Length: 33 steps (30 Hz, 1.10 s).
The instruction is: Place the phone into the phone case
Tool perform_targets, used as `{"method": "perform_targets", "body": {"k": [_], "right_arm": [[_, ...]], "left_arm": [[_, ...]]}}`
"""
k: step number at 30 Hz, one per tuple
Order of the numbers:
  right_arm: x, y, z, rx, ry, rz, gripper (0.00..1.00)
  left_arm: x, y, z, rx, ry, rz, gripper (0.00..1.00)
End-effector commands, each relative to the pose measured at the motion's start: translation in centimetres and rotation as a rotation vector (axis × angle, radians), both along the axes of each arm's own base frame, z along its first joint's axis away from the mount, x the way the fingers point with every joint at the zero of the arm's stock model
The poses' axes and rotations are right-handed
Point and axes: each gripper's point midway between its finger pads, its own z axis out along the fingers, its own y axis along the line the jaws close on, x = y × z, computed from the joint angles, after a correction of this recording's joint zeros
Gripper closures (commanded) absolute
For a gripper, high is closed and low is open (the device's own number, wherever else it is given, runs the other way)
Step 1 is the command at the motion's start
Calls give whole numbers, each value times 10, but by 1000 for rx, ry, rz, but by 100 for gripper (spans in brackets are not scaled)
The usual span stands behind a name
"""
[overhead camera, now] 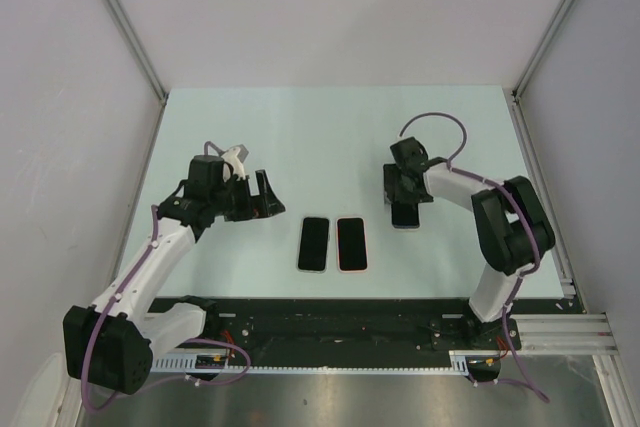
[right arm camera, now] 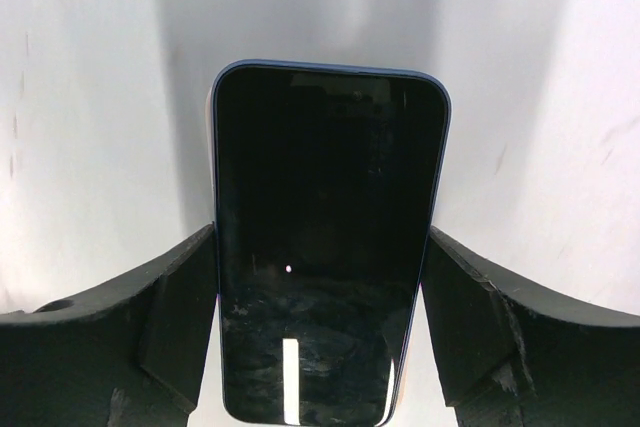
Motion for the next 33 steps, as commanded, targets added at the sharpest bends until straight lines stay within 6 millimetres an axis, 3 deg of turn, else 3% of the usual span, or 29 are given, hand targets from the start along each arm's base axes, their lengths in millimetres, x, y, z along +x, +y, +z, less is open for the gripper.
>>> {"method": "perform_targets", "body": {"k": [1, 5, 6, 9, 21, 26, 33], "right_arm": [[-52, 11, 8, 12, 29, -23, 32], [-88, 20, 15, 10, 6, -72, 32], [-101, 16, 9, -6, 27, -73, 32], [-118, 20, 10, 17, 23, -82, 30], [-121, 22, 18, 36, -3, -86, 6], [-128, 18, 22, 78, 20, -84, 6], [-122, 2, 37, 200, -3, -94, 19]], "left_arm": [[0, -8, 11, -40, -46, -34, 3], [-2, -15, 12, -71, -35, -39, 3], [-1, -17, 13, -77, -33, -42, 3], [-1, -23, 11, -80, -21, -49, 4], [4, -48, 20, -65, -15, -68, 4], [9, -67, 29, -60, -25, -89, 4], [14, -112, 32, -67, -12, -161, 10]]}}
